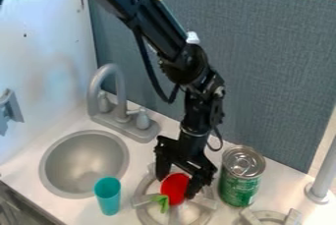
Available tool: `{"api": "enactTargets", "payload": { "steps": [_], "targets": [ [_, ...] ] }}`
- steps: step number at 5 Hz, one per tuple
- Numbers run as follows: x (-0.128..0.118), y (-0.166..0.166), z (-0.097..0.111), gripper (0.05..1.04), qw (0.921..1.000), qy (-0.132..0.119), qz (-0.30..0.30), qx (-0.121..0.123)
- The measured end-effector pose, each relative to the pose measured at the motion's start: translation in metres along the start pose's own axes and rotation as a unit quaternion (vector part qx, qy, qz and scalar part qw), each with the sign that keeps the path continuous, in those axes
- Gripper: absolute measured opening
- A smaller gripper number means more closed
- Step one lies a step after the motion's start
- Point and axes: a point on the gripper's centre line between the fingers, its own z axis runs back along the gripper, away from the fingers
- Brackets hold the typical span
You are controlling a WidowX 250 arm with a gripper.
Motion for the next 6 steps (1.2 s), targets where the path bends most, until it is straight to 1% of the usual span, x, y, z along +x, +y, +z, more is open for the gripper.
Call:
{"api": "enactTargets", "payload": {
  "steps": [1,2,3,4,5,6],
  "targets": [
    [0.003,0.002,-0.010,0.960,0.9998,0.012,0.006,0.012],
    [0.006,0.003,-0.012,0.694,0.9998,0.011,0.014,0.012],
    [0.009,-0.001,-0.010,0.538,0.9998,0.008,0.018,0.000],
    [0.000,0.003,-0.007,0.463,0.9995,0.010,0.026,-0.013],
    [-0.017,0.002,0.023,0.446,0.9991,-0.025,0.026,-0.023],
    [-0.042,-0.019,0.050,0.446,0.9985,-0.046,-0.014,-0.027]
  ]
}}
